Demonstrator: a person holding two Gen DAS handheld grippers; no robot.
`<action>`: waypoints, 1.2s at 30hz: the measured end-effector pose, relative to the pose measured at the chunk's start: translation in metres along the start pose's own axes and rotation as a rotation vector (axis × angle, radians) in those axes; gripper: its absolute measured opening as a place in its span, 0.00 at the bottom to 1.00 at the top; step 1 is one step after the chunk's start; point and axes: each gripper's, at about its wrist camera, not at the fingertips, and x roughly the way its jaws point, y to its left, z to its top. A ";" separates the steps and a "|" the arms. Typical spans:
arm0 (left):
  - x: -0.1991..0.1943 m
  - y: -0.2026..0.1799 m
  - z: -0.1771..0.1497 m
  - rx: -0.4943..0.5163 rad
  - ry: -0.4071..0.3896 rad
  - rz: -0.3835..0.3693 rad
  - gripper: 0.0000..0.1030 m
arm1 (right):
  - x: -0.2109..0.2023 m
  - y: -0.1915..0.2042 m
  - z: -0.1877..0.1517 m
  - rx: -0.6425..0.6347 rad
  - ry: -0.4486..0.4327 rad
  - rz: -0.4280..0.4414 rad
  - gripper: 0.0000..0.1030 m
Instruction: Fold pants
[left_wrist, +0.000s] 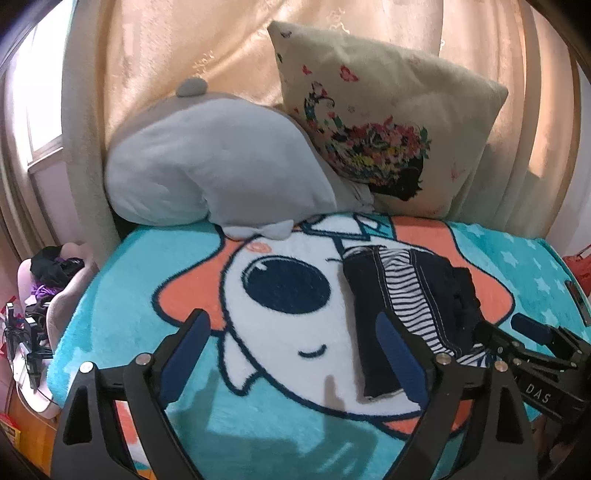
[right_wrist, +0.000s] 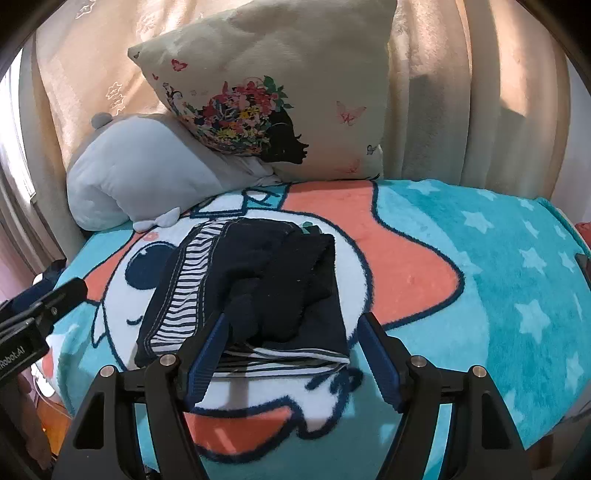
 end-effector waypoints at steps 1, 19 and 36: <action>-0.002 0.001 0.000 0.000 -0.009 0.000 0.88 | 0.000 0.001 -0.001 -0.002 0.001 0.000 0.75; 0.035 0.023 0.021 -0.115 0.086 -0.187 1.00 | 0.005 -0.030 0.015 0.096 0.001 0.004 0.75; 0.142 -0.042 0.038 -0.069 0.364 -0.436 0.46 | 0.111 -0.047 0.049 0.273 0.169 0.401 0.53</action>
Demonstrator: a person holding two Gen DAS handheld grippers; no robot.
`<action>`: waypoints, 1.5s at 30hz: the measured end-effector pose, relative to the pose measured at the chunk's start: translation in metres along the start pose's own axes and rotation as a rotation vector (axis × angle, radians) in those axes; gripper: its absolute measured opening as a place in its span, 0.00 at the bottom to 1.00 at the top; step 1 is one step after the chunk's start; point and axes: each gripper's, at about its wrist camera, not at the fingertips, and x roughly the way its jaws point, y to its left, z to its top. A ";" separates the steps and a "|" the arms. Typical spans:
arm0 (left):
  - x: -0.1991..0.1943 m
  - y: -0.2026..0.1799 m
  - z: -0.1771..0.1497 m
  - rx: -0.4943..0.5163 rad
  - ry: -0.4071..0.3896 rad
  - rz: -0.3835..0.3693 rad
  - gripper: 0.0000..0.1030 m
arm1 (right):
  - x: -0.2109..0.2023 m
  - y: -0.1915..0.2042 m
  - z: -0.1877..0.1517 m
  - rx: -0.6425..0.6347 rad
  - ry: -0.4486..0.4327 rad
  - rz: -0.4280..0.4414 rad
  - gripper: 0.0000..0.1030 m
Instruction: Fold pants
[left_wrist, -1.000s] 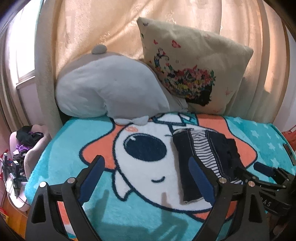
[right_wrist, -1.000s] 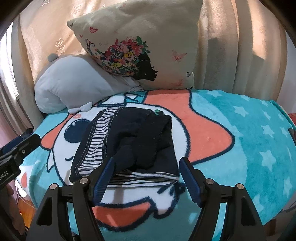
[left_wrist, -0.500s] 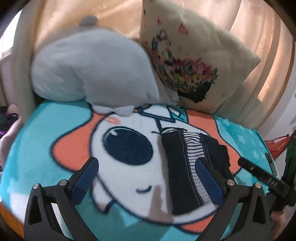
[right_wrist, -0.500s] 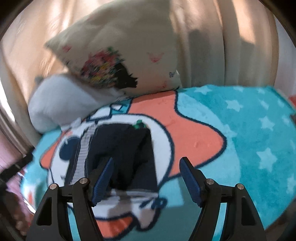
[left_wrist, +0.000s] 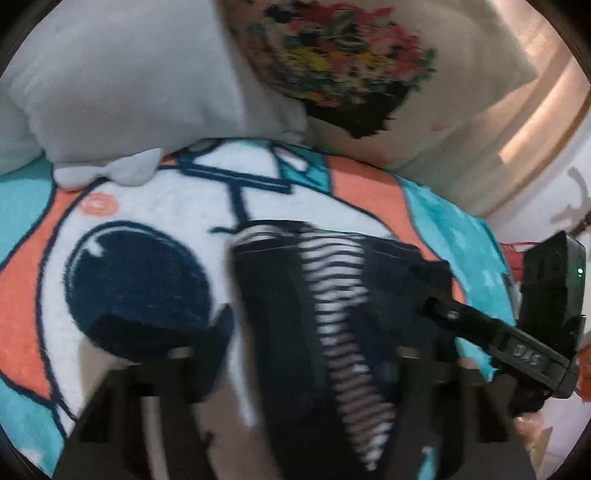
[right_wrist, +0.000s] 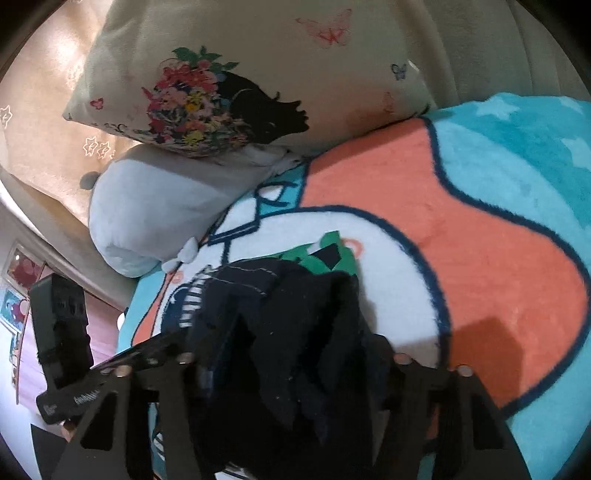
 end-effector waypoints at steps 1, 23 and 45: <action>-0.004 -0.007 0.001 0.022 -0.013 0.019 0.45 | -0.001 0.004 0.000 -0.011 0.000 0.003 0.47; -0.042 0.000 -0.010 0.013 -0.119 0.215 0.61 | -0.038 0.014 0.026 -0.034 -0.143 -0.107 0.52; -0.100 -0.017 -0.071 0.067 -0.451 0.454 0.96 | -0.075 0.026 -0.041 -0.005 -0.199 -0.094 0.60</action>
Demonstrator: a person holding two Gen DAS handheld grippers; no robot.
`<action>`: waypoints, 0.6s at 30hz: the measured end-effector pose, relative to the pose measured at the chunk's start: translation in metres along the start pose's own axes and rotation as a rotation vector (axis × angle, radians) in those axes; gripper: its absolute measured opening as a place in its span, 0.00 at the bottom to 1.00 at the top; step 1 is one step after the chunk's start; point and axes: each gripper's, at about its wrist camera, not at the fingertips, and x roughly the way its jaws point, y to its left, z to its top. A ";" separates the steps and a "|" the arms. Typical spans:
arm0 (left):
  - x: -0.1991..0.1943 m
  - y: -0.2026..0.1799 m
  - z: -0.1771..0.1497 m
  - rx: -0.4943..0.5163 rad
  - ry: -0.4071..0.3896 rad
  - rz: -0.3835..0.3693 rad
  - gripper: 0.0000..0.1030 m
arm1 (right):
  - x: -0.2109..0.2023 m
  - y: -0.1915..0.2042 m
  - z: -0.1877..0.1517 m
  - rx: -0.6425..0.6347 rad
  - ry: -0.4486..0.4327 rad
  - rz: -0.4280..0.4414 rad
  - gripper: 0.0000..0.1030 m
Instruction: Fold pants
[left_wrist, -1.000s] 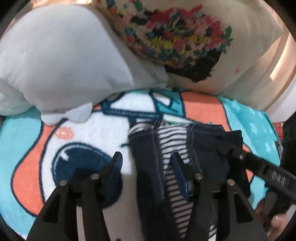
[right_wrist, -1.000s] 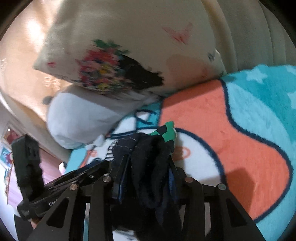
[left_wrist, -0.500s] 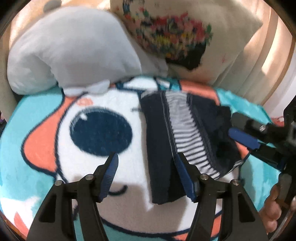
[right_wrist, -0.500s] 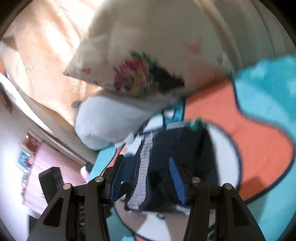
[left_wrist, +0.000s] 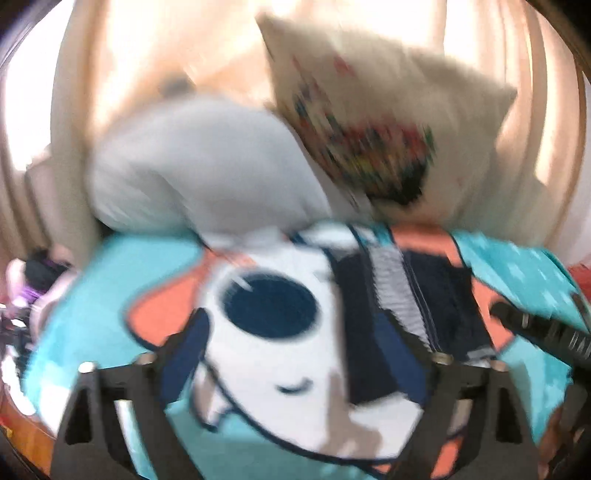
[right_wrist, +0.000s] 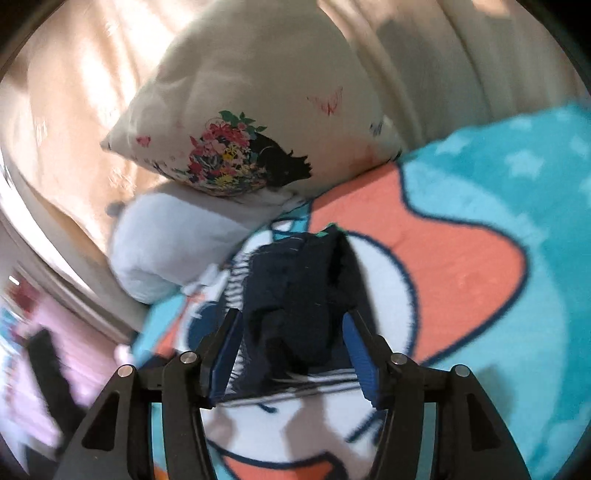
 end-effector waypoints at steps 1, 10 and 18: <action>-0.011 0.003 0.001 -0.001 -0.055 0.018 0.98 | -0.001 0.006 -0.003 -0.037 -0.003 -0.051 0.61; -0.057 0.018 0.009 -0.002 -0.210 0.012 1.00 | 0.007 0.032 -0.031 -0.181 0.029 -0.176 0.64; -0.041 0.014 0.001 0.020 -0.073 -0.031 1.00 | 0.008 0.057 -0.048 -0.293 0.027 -0.234 0.72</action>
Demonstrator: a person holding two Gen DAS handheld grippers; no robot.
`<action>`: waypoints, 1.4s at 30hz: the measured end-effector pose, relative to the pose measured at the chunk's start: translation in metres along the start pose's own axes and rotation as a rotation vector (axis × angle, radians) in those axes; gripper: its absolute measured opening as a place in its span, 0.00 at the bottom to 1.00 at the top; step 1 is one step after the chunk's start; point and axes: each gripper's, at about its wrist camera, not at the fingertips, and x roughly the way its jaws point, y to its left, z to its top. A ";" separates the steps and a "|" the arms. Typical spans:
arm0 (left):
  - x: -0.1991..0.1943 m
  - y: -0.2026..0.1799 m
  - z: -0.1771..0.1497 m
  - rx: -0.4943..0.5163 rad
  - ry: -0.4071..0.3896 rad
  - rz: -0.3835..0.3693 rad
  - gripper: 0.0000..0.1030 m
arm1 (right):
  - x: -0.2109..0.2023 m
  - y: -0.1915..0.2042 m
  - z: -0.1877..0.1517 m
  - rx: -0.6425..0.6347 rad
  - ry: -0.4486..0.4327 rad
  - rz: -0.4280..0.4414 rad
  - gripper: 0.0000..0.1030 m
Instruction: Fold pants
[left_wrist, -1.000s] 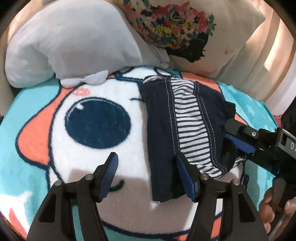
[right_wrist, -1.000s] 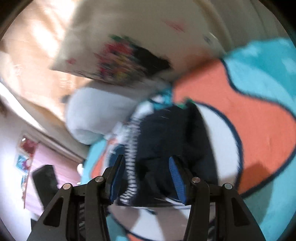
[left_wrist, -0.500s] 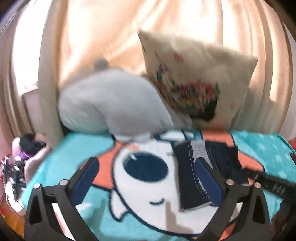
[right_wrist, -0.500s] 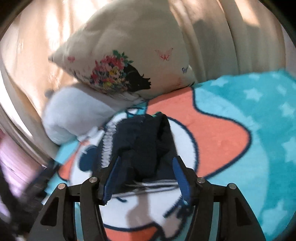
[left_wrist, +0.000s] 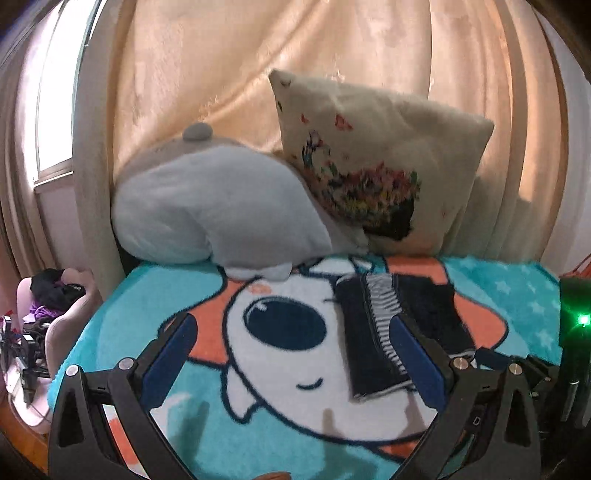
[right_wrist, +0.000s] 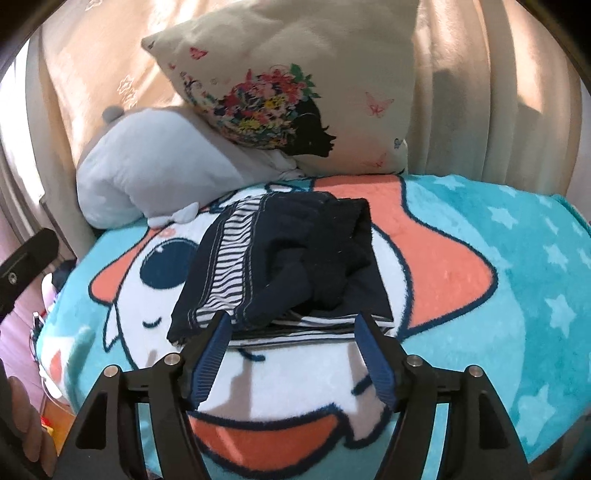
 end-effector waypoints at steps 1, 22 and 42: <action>0.003 -0.001 -0.001 0.005 0.016 0.009 1.00 | 0.001 0.001 -0.001 -0.003 0.005 0.000 0.72; 0.038 0.011 -0.023 -0.024 0.201 -0.009 1.00 | 0.015 0.009 -0.005 -0.043 0.045 -0.079 0.73; 0.049 0.011 -0.027 -0.037 0.267 -0.056 1.00 | 0.020 0.006 -0.005 -0.052 0.064 -0.092 0.74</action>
